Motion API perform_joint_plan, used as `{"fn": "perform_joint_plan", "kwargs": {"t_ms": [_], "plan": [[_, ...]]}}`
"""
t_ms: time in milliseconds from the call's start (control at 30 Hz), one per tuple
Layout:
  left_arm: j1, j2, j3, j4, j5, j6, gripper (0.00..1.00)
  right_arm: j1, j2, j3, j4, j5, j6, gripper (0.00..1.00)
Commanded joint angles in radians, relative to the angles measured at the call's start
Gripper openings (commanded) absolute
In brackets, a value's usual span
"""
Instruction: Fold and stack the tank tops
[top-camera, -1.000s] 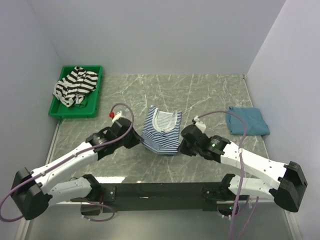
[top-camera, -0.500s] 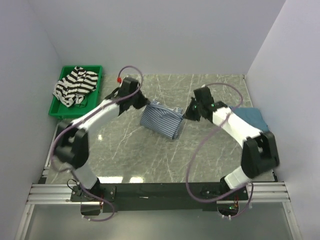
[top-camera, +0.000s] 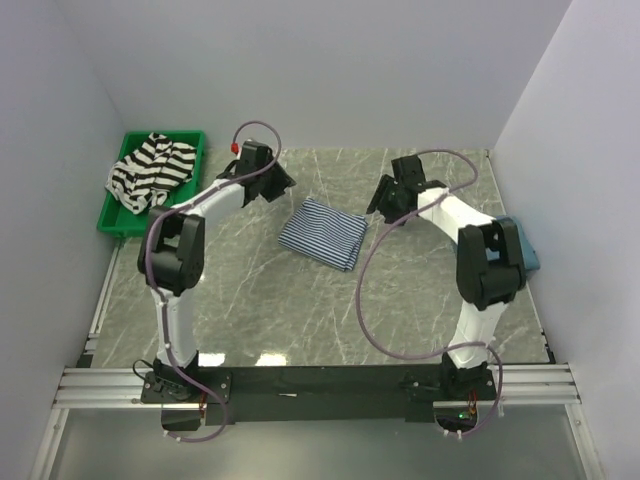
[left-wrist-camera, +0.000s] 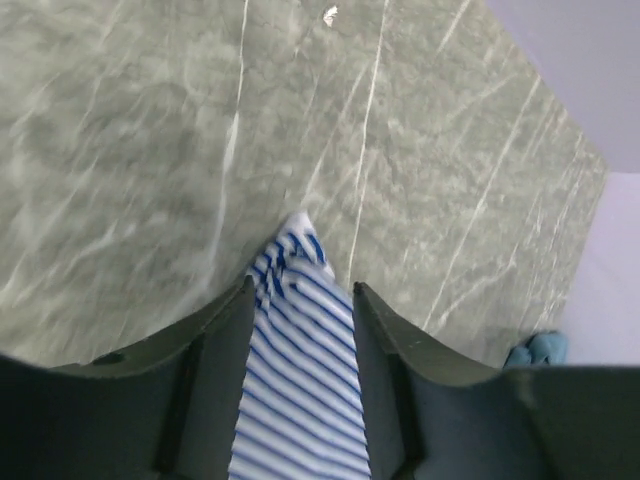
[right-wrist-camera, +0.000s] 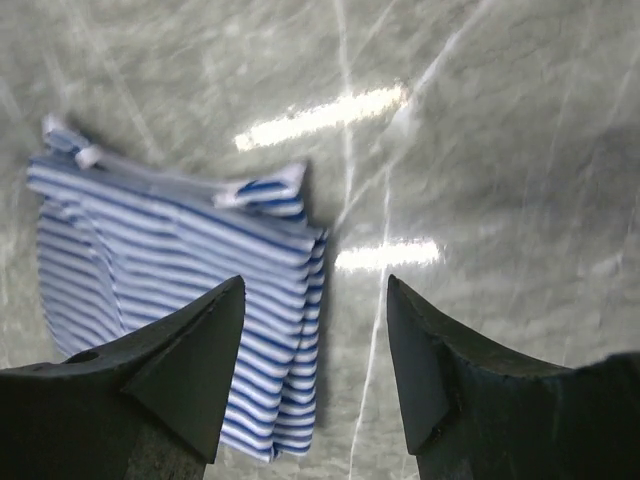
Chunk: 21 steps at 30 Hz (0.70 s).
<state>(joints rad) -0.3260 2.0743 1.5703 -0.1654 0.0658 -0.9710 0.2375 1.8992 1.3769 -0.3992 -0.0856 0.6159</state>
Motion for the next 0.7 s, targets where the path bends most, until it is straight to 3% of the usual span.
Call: {"fn": "perform_joint_plan", "kwargs": {"t_ms": [0, 167, 333, 667], "plan": [[-0.025, -0.178, -0.085, -0.003, -0.06, 0.046, 0.48, 0.043, -0.172, -0.138, 0.042, 0.044, 0.008, 0.66], [-0.117, -0.287, -0.213, -0.036, -0.104, 0.098, 0.26, 0.109, -0.327, -0.369, 0.21, -0.02, 0.097, 0.69], [-0.186, -0.286, -0.322, -0.048, -0.126, 0.12, 0.19, 0.146, -0.332, -0.479, 0.365, -0.091, 0.142, 0.78], [-0.268, -0.188, -0.379, -0.014, -0.113, 0.135, 0.14, 0.235, -0.238, -0.637, 0.638, -0.106, 0.315, 0.79]]}}
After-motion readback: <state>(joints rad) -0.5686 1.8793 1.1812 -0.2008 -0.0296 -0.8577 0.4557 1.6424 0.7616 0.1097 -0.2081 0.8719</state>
